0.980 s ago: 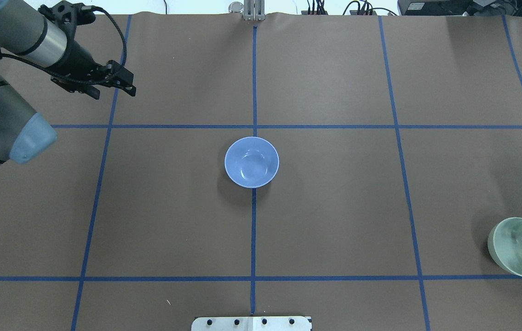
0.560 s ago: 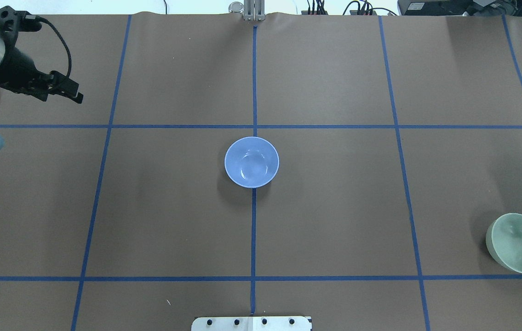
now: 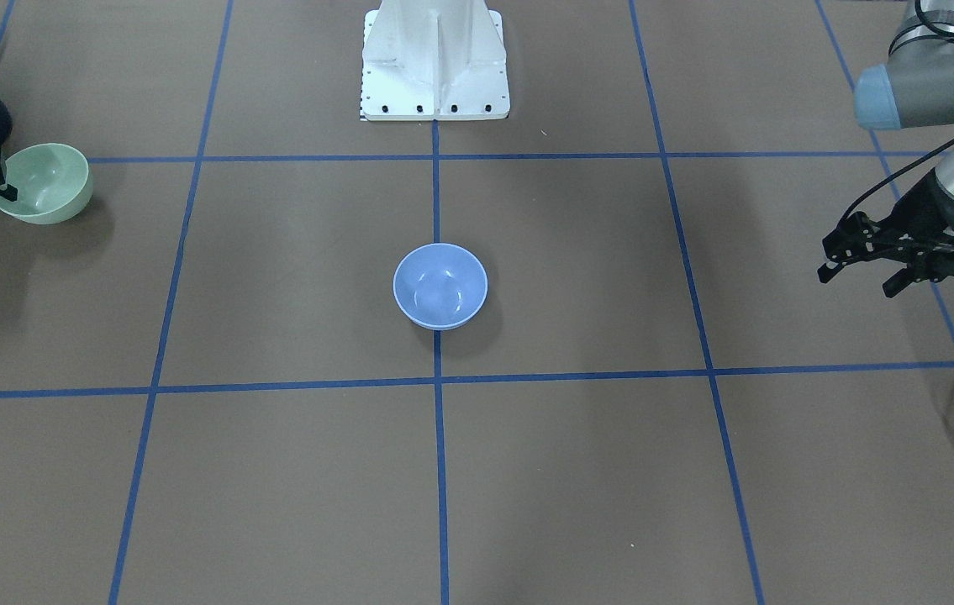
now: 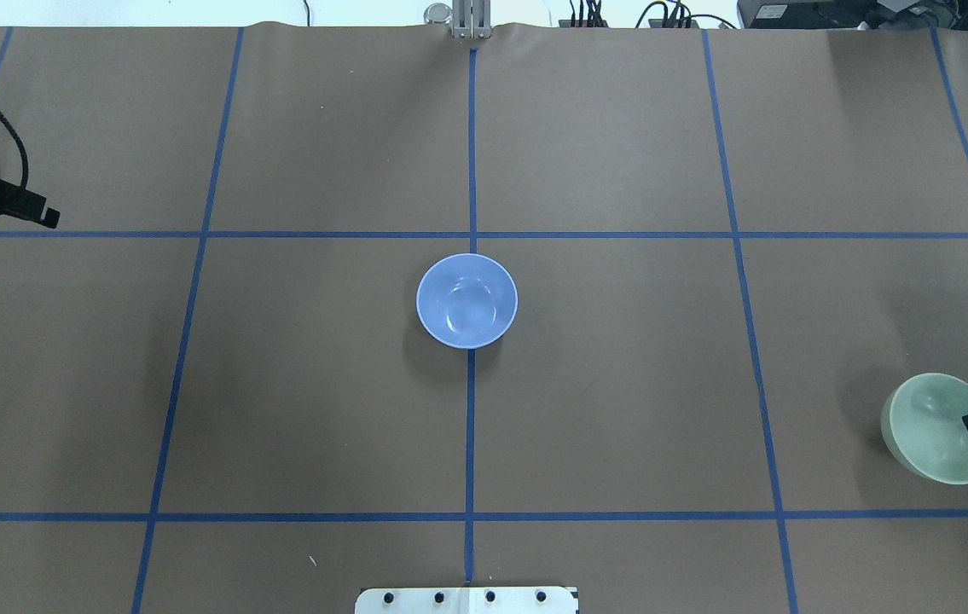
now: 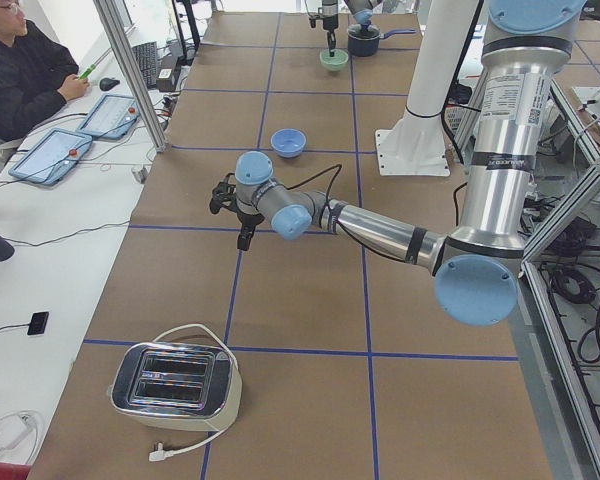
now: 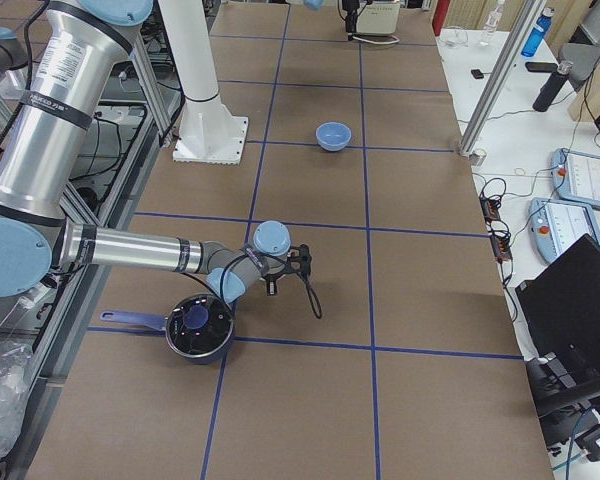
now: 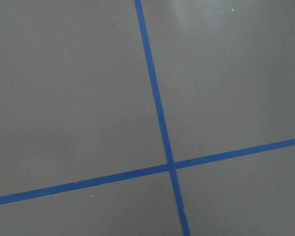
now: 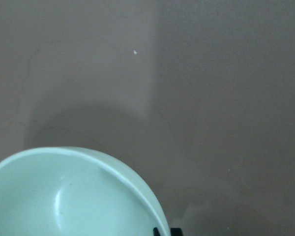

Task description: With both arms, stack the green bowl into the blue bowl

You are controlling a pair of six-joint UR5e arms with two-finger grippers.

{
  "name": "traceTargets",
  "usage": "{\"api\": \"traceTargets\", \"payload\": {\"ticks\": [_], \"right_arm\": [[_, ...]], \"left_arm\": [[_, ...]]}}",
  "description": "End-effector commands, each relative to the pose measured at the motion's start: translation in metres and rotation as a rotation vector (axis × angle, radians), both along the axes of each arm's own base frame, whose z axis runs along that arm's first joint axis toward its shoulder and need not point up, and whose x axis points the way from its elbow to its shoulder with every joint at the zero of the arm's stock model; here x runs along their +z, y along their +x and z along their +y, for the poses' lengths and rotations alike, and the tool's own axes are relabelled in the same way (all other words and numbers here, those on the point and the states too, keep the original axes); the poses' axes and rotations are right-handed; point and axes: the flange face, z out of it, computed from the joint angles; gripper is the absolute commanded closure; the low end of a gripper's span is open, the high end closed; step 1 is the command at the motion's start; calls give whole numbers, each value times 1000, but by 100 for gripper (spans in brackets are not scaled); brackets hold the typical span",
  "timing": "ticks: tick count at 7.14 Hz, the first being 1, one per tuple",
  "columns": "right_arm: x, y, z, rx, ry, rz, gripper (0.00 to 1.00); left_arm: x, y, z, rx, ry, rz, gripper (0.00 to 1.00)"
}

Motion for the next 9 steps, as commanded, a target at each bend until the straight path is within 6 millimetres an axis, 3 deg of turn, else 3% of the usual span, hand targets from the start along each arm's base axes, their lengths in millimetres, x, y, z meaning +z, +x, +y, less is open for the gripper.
{"api": "traceTargets", "payload": {"ticks": [1,2,4,5,6,8,9], "right_arm": [[-63,-3,-57,93,11,-68,100],[-106,-18,-85,114,-2,-79,100],[-224,-58,-149,156,-45,-103,100],[-270,-82,-165,170,-49,-119,100],[-294,-103,-168,173,-52,-126,100],[-349,-153,-177,196,-33,-62,100],[-361,-168,-174,197,-35,-50,100]], "left_arm": [[28,-39,8,2,25,-9,3],[44,-59,3,16,11,11,3],[74,-105,-5,-14,-9,23,3],[93,-134,-11,-5,-13,50,3],[98,-148,-15,-8,-38,46,3],[85,-177,-37,8,-32,10,3],[82,-188,-42,5,-16,-3,3]]}}
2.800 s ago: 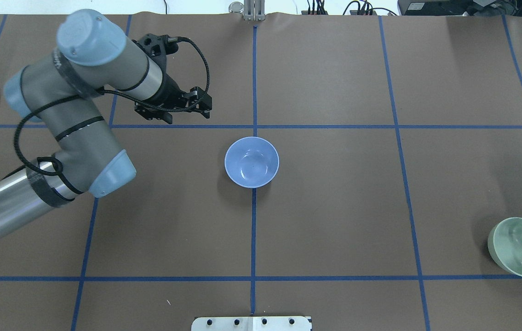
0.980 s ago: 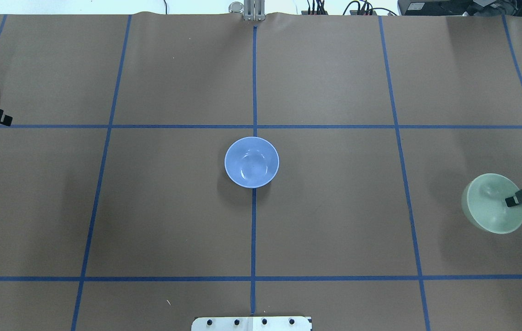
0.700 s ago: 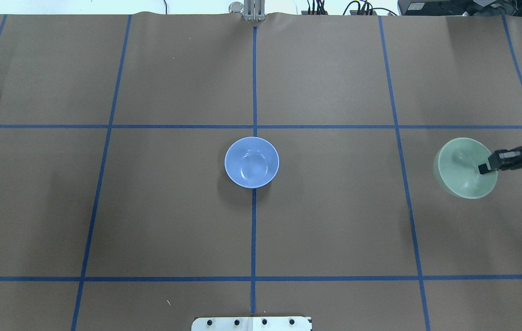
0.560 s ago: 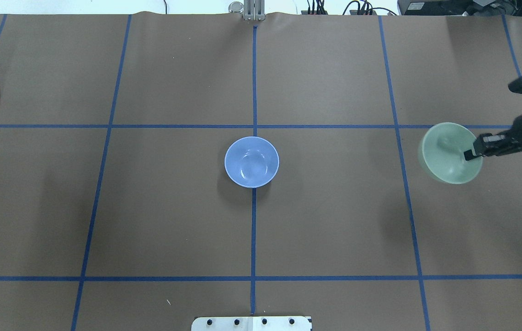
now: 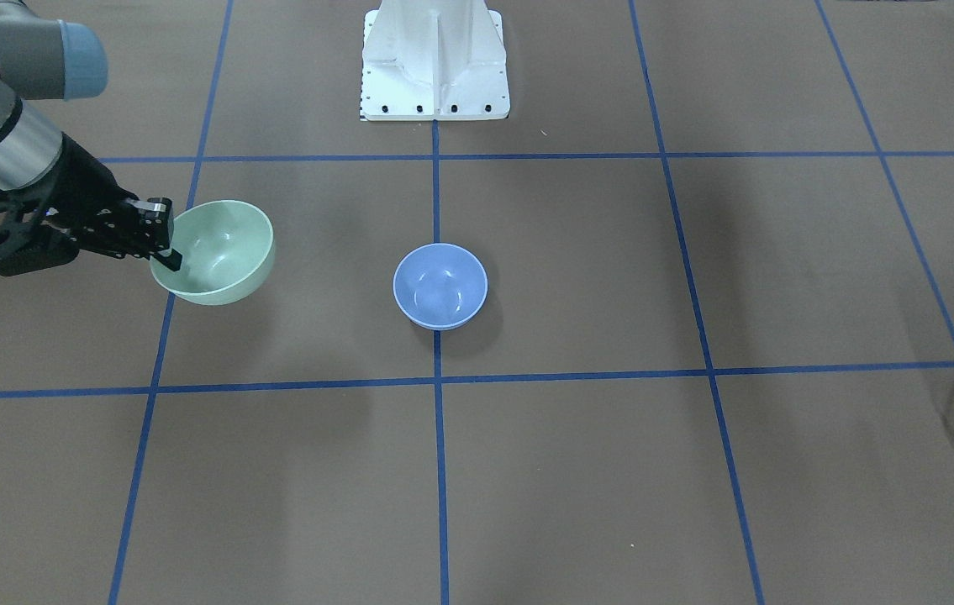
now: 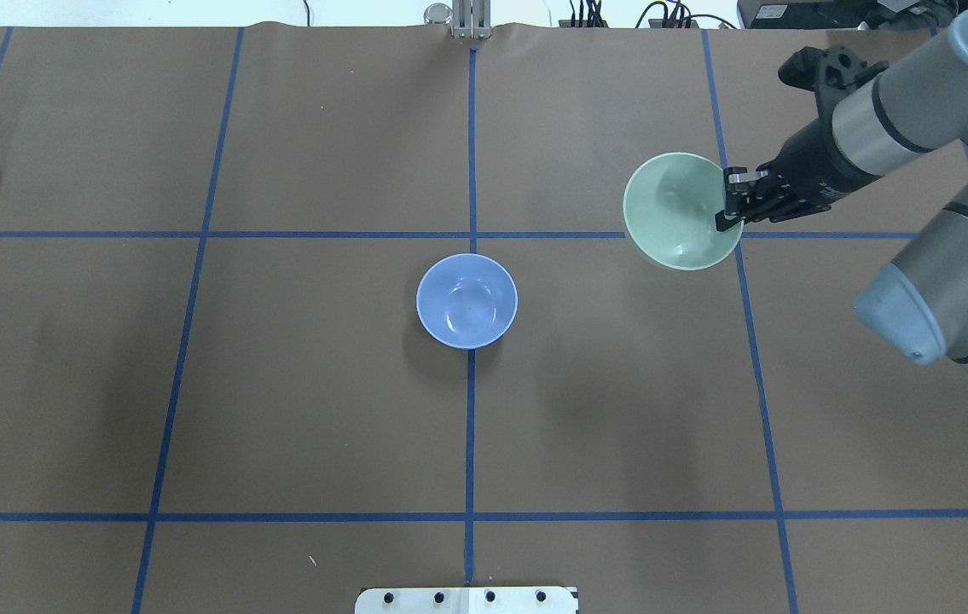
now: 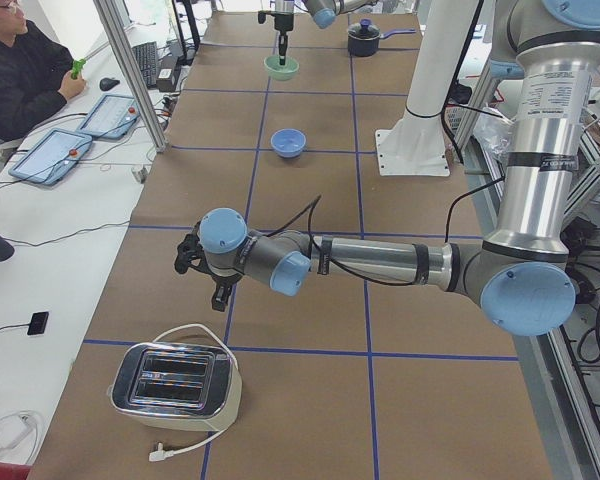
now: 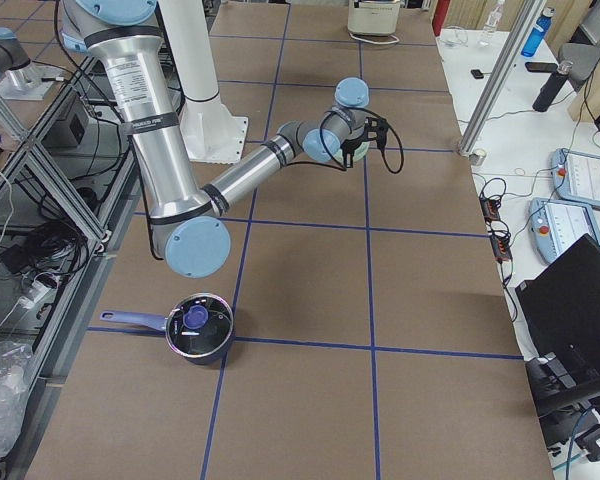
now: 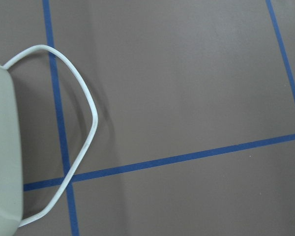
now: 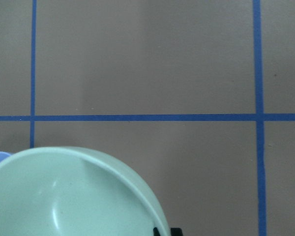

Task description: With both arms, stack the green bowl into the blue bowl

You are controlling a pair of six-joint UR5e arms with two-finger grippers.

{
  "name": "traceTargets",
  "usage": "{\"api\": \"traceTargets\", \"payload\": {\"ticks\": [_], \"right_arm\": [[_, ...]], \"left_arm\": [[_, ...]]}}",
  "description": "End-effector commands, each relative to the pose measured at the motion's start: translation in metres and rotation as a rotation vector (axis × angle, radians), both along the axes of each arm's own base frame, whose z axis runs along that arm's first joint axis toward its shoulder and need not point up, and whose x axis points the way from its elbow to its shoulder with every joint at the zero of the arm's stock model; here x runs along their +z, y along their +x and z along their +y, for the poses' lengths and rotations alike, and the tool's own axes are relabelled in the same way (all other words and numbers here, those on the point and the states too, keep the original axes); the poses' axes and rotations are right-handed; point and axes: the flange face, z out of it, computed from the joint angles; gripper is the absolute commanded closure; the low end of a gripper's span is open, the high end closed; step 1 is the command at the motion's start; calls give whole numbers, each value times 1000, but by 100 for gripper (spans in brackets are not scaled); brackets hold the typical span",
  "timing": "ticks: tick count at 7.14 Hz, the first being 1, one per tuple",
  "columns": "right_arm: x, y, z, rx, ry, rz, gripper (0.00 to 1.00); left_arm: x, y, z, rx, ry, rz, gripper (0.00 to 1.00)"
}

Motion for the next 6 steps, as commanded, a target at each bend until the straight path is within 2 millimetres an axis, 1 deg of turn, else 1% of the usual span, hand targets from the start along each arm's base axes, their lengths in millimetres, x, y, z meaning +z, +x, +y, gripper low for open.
{"api": "traceTargets", "payload": {"ticks": [1,2,4,5,6], "right_arm": [[-31,-46,10,5,8,35,100],[-44,-75,21,15,-13,34,100],[-63,-115,36,22,-32,36,100],[-77,-132,31,36,-45,31,100],[-85,-140,30,28,-41,23,100]], "left_arm": [[-4,-21,-8,-7,9,-19,3],[-5,-21,-8,-8,9,-19,3],[-5,-21,-8,-9,11,-19,3],[-6,-22,-8,-9,12,-19,3],[-6,-24,-8,-14,12,-19,3]]}}
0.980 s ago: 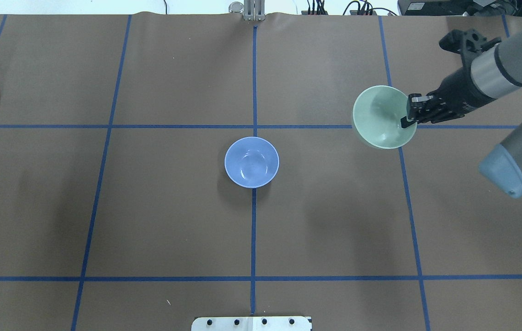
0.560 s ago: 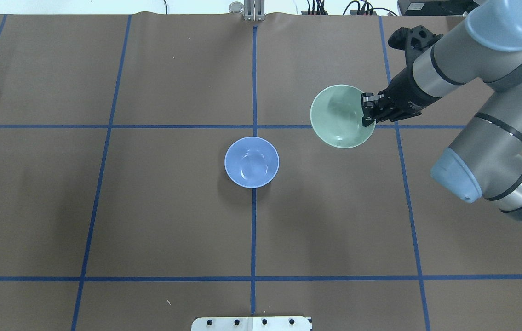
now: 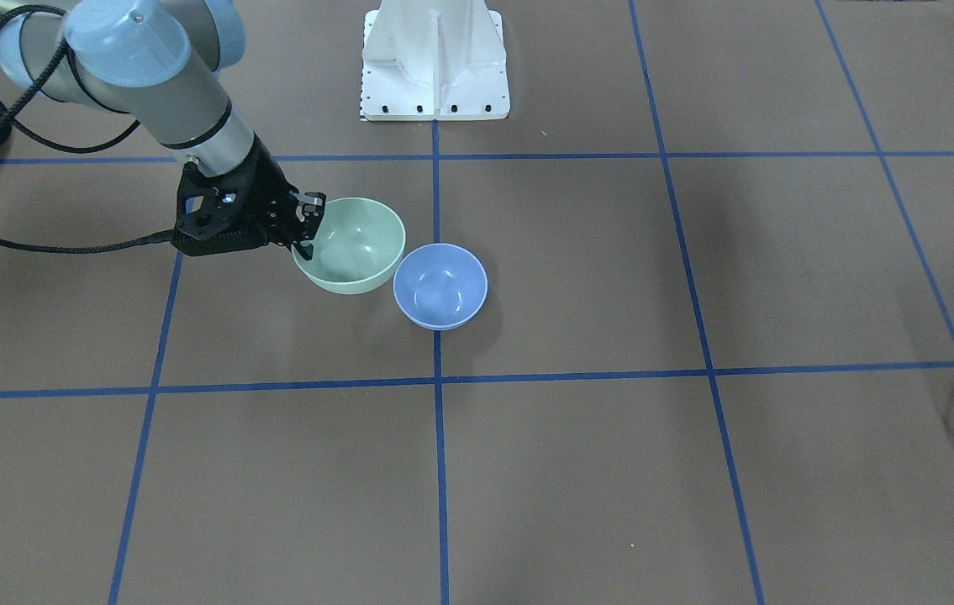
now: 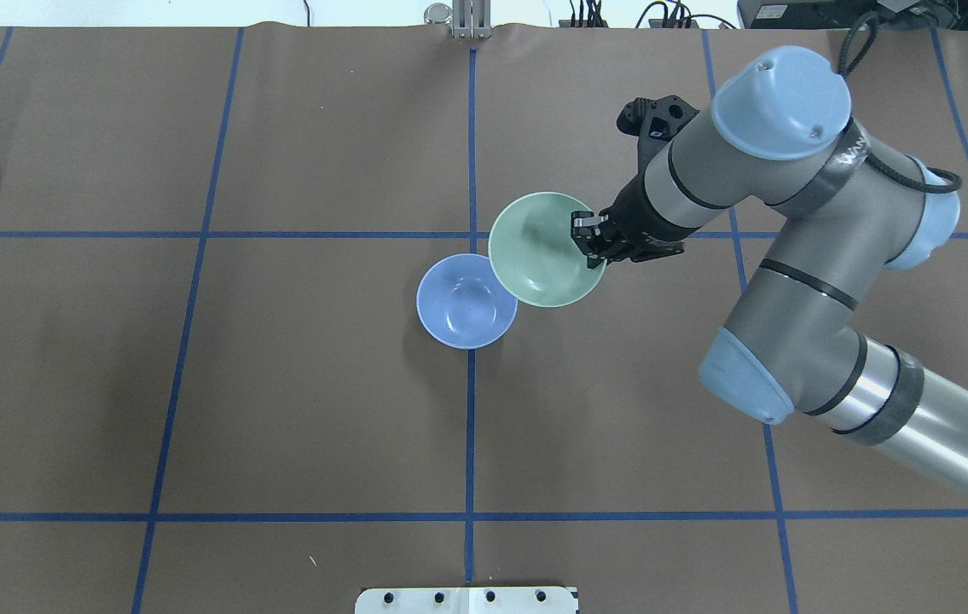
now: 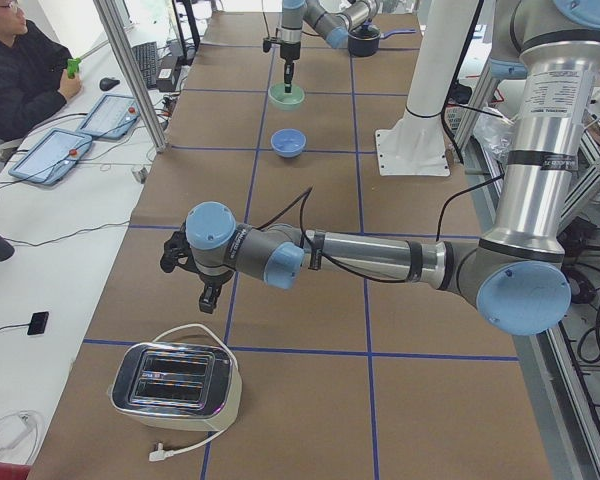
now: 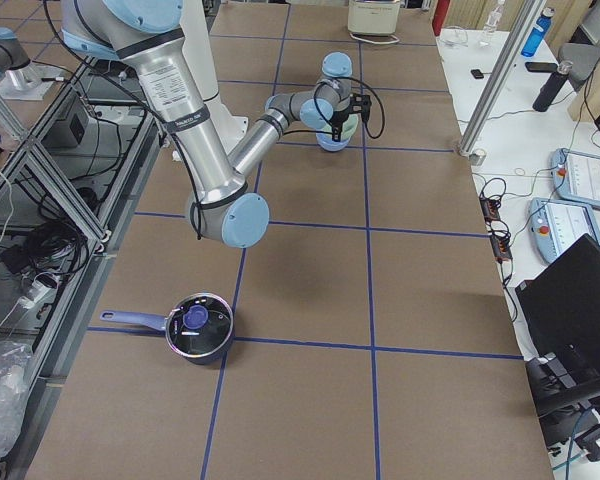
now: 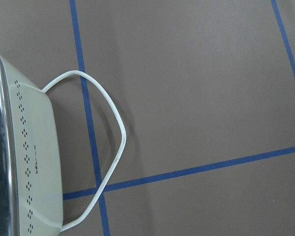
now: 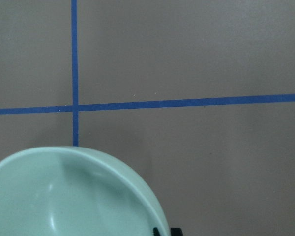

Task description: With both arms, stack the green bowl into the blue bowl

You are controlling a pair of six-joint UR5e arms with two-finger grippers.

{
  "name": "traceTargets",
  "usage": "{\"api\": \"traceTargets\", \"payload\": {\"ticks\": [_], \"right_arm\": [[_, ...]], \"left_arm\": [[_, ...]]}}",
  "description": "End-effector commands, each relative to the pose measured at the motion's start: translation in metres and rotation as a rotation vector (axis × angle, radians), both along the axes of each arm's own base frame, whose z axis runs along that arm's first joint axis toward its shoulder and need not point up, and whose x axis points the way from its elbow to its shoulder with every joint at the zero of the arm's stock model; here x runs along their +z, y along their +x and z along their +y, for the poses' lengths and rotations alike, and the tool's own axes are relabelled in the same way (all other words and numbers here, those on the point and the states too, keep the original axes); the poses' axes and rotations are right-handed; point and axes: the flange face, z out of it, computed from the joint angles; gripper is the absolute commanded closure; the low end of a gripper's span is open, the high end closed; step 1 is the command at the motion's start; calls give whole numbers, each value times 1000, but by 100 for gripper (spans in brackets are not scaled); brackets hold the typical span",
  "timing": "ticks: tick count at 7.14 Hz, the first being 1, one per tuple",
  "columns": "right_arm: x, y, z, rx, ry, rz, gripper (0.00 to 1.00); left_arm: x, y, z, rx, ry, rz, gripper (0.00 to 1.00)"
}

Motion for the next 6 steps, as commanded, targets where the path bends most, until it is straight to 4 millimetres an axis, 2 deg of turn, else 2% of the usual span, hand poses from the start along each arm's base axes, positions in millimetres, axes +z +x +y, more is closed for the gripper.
{"api": "traceTargets", "payload": {"ticks": [1,3,5,6], "right_arm": [[-19,-22,-2,-2,-1,-17,100],[-24,-45,-11,-21,-1,-13,100],[-12,-68,-19,-30,16,-35,100],[-11,-76,-22,-34,14,-31,100]], "left_arm": [[0,-3,0,-5,1,0,2],[0,-3,0,-5,1,0,3],[0,-3,0,-5,1,0,2],[0,-3,0,-5,1,0,2]]}}
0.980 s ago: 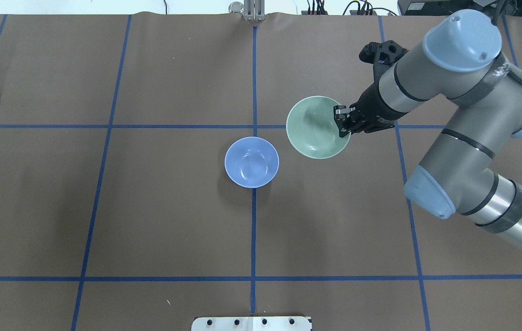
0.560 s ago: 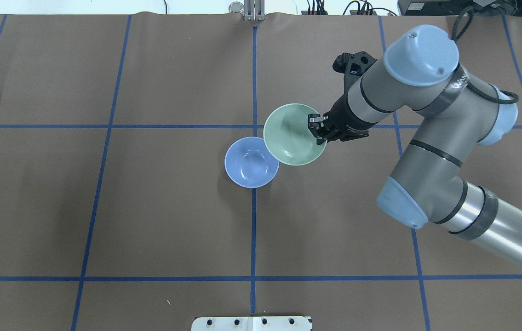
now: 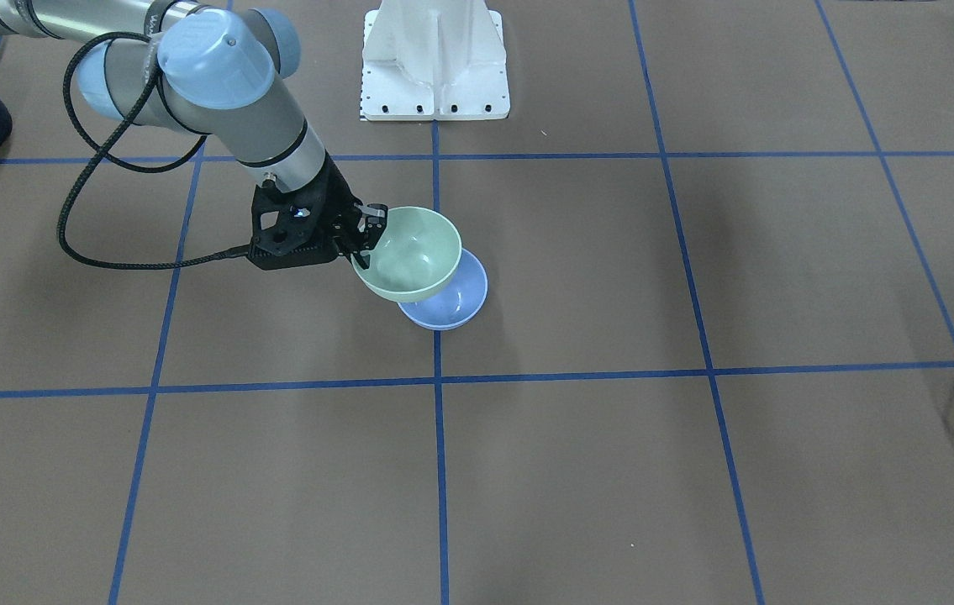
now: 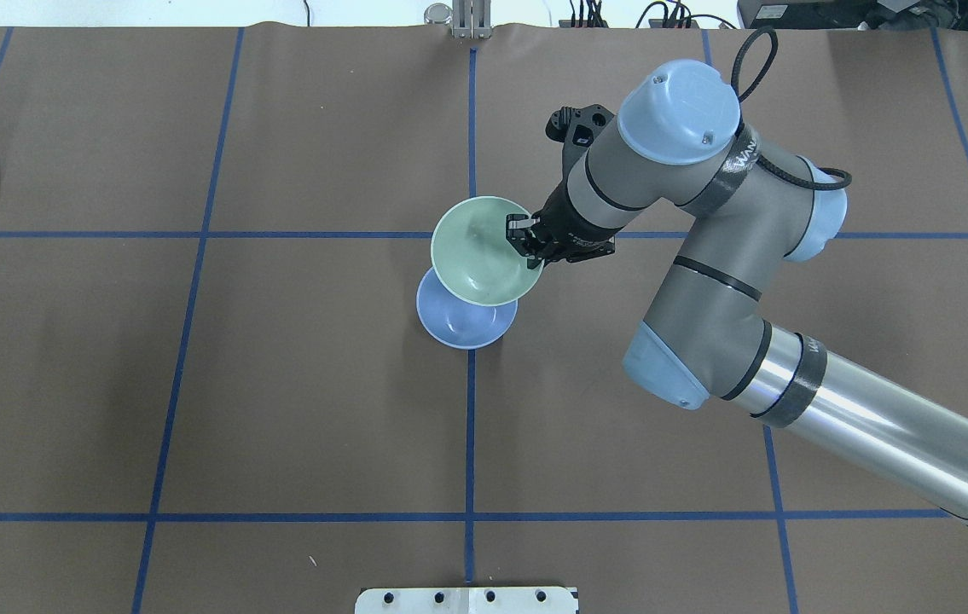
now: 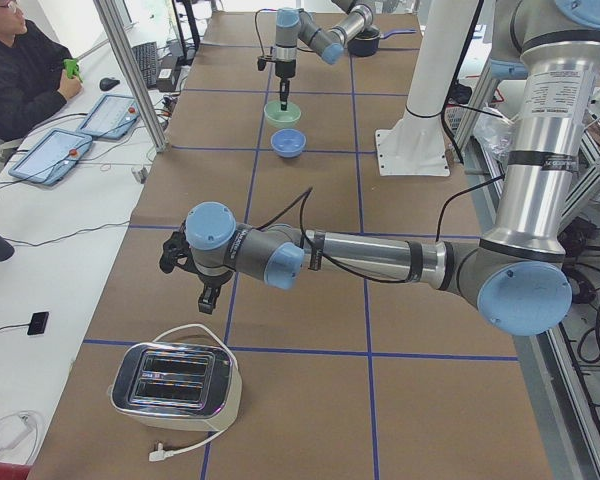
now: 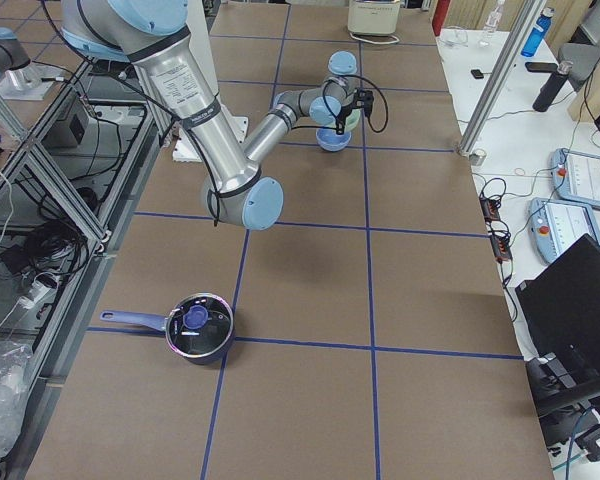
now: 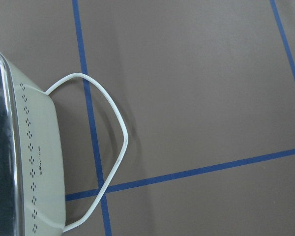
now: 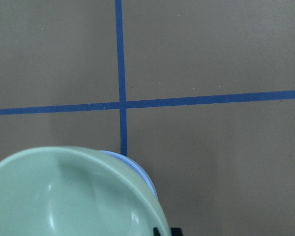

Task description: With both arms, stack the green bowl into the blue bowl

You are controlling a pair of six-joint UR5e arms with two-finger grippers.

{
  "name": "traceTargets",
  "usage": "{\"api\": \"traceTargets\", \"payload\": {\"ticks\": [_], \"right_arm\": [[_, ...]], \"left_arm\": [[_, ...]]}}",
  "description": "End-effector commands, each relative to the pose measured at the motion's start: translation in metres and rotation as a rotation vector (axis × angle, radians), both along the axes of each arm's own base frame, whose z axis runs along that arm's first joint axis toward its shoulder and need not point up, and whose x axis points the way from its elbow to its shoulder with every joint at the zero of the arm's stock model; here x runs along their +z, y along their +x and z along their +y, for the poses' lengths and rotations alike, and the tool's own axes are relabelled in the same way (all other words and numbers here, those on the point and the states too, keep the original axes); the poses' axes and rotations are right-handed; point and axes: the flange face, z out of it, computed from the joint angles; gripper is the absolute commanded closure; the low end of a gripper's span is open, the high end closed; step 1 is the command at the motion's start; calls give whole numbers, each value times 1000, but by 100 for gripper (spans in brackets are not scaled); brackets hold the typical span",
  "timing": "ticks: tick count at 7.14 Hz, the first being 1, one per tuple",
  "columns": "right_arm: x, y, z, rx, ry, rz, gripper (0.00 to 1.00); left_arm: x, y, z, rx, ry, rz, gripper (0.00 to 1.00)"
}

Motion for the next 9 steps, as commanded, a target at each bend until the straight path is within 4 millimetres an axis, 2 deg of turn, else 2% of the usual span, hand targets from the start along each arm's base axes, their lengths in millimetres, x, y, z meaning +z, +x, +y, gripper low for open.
{"api": "traceTargets", "payload": {"ticks": [1,4,6,9], "right_arm": [[-1,-17,-1,-10,3,-2,100],[1,-36,12,-34,-3,4,100],[11,-50,17,-38,-6,29,100],[18,-62,10,-30,17,7,100]], "left_arm": [[0,0,0,0,0,0,3],[-1,0,-1,0,2,0,2],[-1,0,-1,0,2,0,3],[-1,0,-1,0,2,0,3]]}}
